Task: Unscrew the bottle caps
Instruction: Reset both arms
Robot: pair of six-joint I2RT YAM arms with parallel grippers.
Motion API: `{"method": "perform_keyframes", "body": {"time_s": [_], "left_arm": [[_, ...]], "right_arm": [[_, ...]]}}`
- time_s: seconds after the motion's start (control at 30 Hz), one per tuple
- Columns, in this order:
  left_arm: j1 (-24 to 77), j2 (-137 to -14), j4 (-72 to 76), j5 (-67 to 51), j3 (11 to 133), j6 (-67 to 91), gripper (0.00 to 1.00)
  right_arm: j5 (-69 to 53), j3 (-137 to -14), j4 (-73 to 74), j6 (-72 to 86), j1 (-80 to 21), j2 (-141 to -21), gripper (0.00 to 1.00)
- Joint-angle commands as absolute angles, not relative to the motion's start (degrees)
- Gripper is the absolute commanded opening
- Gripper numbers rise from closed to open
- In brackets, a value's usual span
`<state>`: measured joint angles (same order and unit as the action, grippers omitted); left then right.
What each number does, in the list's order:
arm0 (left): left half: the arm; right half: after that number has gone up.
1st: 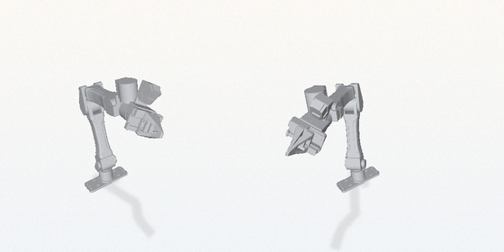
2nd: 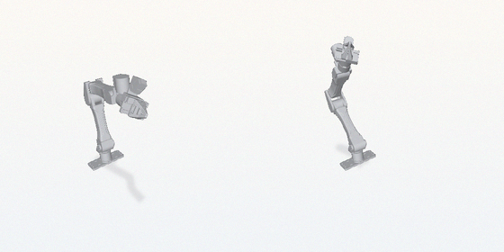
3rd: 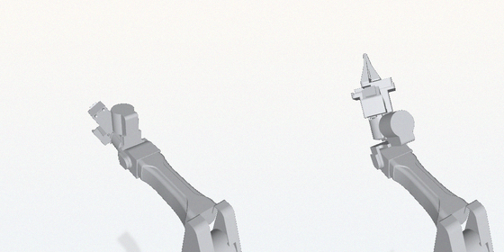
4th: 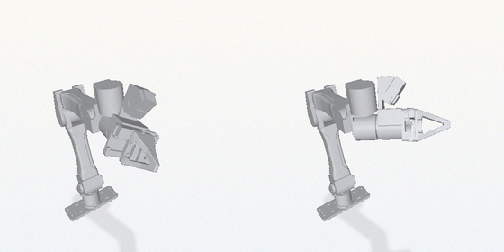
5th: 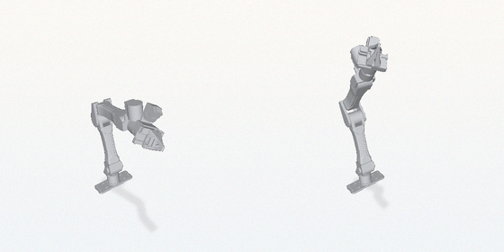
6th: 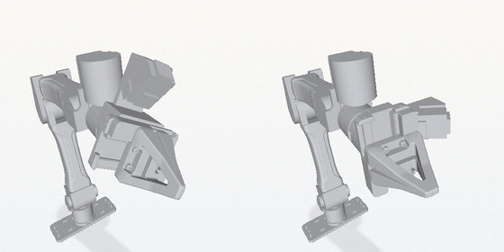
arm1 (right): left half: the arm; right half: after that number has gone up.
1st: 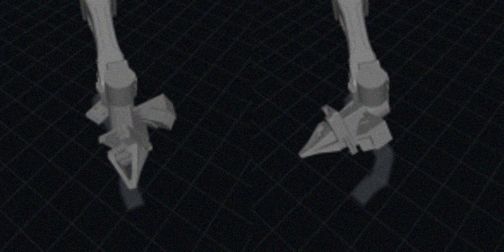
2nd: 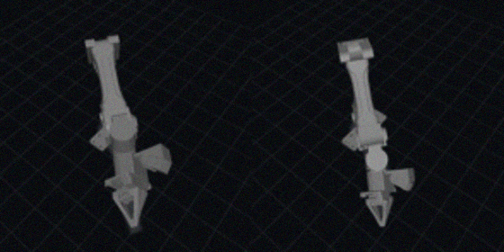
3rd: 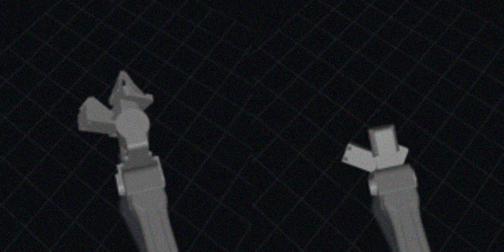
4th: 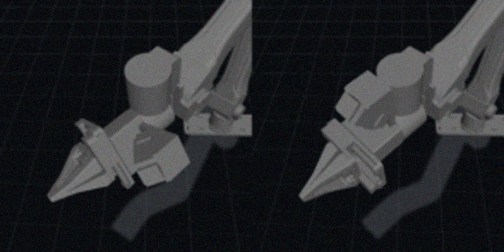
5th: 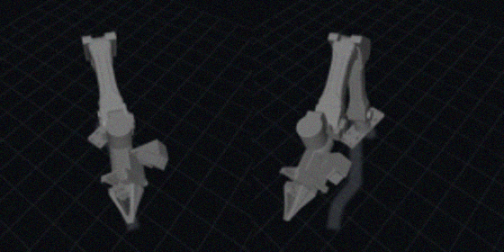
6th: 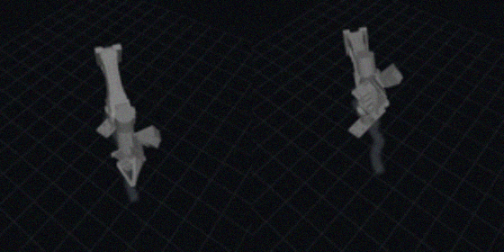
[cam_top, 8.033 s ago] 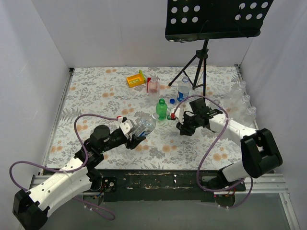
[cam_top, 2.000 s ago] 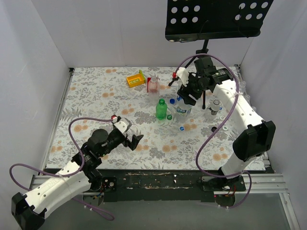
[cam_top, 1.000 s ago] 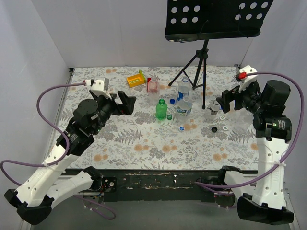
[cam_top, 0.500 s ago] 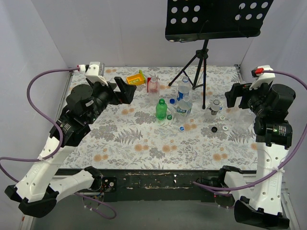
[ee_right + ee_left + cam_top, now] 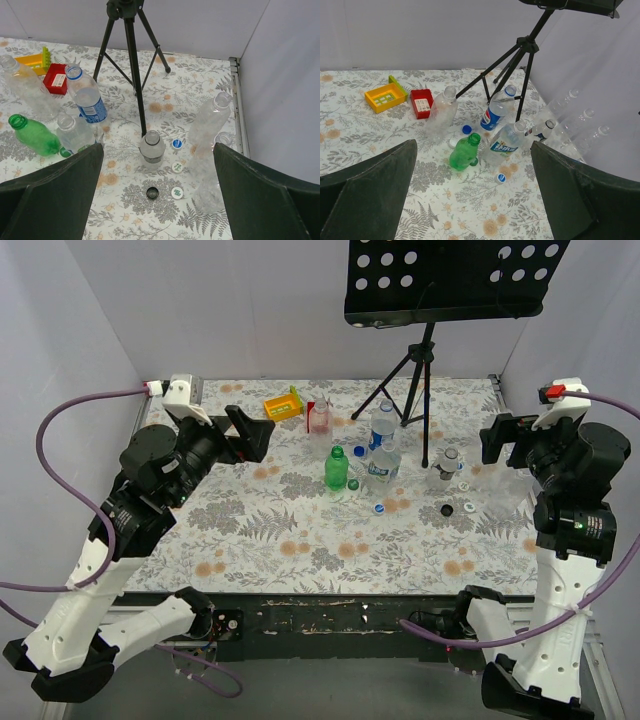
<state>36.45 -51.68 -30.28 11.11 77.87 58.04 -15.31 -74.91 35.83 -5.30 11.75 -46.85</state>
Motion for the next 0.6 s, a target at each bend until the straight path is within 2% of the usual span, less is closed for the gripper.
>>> {"method": "perform_keyframes", "body": {"time_s": [0.0,0.57], "left_arm": [[36.12,-51.15,-32.08,11.43,79.1,57.13,0.98],[36.12,-50.54,-29.88,12.04,75.41,56.43,0.98]], "right_arm": [[-15.12,-76.99,33.31,-4.66,12.57,-46.67,0.98],[-15.56,-76.46,31.29,-4.04,13.27,-47.02,0.98]]}}
